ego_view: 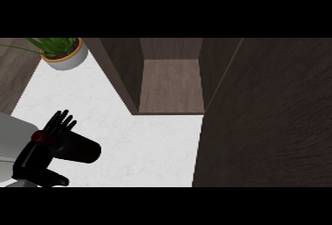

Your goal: Pick up the wine, place it into the cabinet and close the cabinet

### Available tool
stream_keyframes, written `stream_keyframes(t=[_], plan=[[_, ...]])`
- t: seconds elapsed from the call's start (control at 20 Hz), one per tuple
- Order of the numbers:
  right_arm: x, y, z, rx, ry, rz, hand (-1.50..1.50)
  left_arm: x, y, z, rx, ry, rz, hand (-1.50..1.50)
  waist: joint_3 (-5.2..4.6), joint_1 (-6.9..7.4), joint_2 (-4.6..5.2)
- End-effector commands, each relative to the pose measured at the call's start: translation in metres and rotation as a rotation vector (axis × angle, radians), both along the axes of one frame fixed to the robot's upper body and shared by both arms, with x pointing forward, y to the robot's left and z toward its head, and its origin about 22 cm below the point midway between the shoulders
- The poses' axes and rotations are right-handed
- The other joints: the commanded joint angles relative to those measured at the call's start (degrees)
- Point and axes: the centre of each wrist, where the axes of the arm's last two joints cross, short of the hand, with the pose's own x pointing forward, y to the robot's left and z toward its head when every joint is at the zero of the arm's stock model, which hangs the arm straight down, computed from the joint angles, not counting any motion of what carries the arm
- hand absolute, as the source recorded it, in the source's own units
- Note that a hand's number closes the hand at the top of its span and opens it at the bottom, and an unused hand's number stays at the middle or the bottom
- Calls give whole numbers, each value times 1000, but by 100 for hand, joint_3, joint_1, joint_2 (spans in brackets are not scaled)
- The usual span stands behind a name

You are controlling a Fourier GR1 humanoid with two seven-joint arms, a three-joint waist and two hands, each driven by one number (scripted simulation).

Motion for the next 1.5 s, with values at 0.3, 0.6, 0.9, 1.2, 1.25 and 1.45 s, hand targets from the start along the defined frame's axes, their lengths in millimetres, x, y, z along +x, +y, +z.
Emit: stream_keyframes(t=[0.3, 0.6, 0.9, 1.2, 1.25, 1.45], plan=[[-42, -7, 23, 24, -55, 19, -150, 3, -4, -21, -17, 19, -22, -150, -3, -19, -3], [-34, -8, 13, 24, -53, -12, -150, 4, -30, -34, -37, 37, -43, -150, 3, -4, -6], [-14, -1, 15, 26, -45, -16, -150, 13, 4, -23, -59, 17, -42, -150, 0, 24, 1], [-35, 3, 14, 44, -53, 11, -150, 11, -40, -49, -141, 45, -143, 150, -4, -22, -11], [-7, -3, 10, 52, -54, -5, -150, 24, -31, -30, -103, -5, -162, 150, 2, 23, 1], [-25, -8, 9, 31, -61, -16, -150, 12, -42, -38, -53, -45, -183, 150, 1, -2, -8]])
